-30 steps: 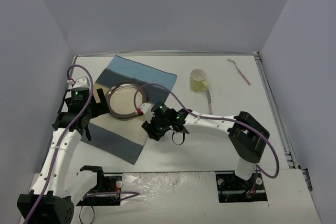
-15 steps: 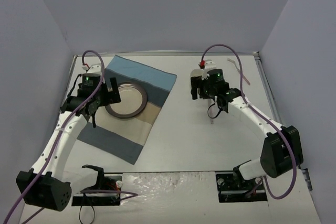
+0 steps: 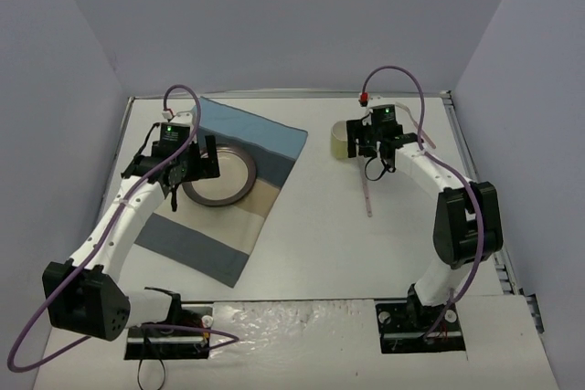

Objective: Set the dinner table for one person

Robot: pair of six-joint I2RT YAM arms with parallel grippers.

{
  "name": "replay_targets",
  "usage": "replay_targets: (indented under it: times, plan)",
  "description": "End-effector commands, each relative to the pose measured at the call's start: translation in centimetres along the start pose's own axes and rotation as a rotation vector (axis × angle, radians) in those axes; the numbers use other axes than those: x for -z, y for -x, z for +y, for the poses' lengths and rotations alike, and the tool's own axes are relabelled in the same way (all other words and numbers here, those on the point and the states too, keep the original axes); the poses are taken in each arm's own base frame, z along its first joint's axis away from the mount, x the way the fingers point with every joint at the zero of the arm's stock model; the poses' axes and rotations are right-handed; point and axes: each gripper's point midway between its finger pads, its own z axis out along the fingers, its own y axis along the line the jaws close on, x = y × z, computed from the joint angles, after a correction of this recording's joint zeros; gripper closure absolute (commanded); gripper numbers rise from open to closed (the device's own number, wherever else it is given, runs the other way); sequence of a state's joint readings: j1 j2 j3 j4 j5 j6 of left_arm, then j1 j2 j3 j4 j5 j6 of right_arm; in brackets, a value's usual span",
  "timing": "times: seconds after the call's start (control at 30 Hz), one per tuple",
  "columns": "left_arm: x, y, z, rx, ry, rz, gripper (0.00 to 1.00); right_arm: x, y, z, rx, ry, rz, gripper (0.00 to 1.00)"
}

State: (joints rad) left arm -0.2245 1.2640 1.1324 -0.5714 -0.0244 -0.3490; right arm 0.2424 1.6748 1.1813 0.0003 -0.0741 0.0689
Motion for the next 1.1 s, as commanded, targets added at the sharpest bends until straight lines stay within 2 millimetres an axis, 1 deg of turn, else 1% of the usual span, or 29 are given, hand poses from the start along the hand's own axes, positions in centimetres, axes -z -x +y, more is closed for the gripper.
replay_targets:
  times: [0.0,0.1,0.17,0.33,0.4,0.5,0.6,0.67,0.73,0.83,1.0,1.03,1.07]
  plan:
    - [1.0,2.0,0.1,-0.027,0.003,-0.088,0.03,-1.2,3.9,0.9,0.109,0.065,-0.085,0.35]
    - [1.0,2.0,0.1,-0.024,0.001,-0.087,0.03,-2.3,3.6,1.0,0.136,0.074,-0.072,0.38]
    - [1.1,1.9,0.2,-0.026,0.003,-0.086,0.03,-2.9,3.3,0.9,0.151,0.075,-0.064,0.41]
    - [1.1,1.8,0.3,-0.026,0.008,-0.086,0.03,-3.8,2.5,0.9,0.167,0.084,-0.053,0.52]
    - [1.2,1.9,0.4,-0.024,0.011,-0.088,0.03,-4.1,2.1,0.9,0.179,0.087,-0.049,0.59]
    - [1.1,1.8,0.4,-0.025,0.009,-0.086,0.03,-3.9,1.7,1.3,0.198,0.099,-0.050,0.79]
    - [1.1,1.9,0.4,-0.024,0.010,-0.088,0.03,-3.2,1.8,2.4,0.224,0.111,-0.070,0.91]
    - [1.1,1.9,0.4,-0.024,0.010,-0.087,0.03,-2.5,1.6,3.3,0.230,0.119,-0.081,0.98]
    - [1.1,1.9,0.3,-0.024,0.007,-0.089,0.03,-1.4,1.2,4.3,0.227,0.126,-0.098,1.00]
    - [1.1,1.9,0.0,-0.025,-0.007,-0.087,0.03,0.0,0.2,7.0,0.245,0.167,-0.111,1.00]
    - [1.7,2.0,-1.2,-0.017,-0.048,-0.085,0.03,3.5,-2.5,11.8,0.287,0.277,-0.119,1.00]
    - [2.0,2.1,-1.7,-0.015,-0.061,-0.085,0.03,4.3,-3.3,13.4,0.313,0.310,-0.116,1.00]
    - [2.1,2.2,-1.8,-0.015,-0.063,-0.085,0.03,4.6,-3.4,13.4,0.313,0.311,-0.117,1.00]
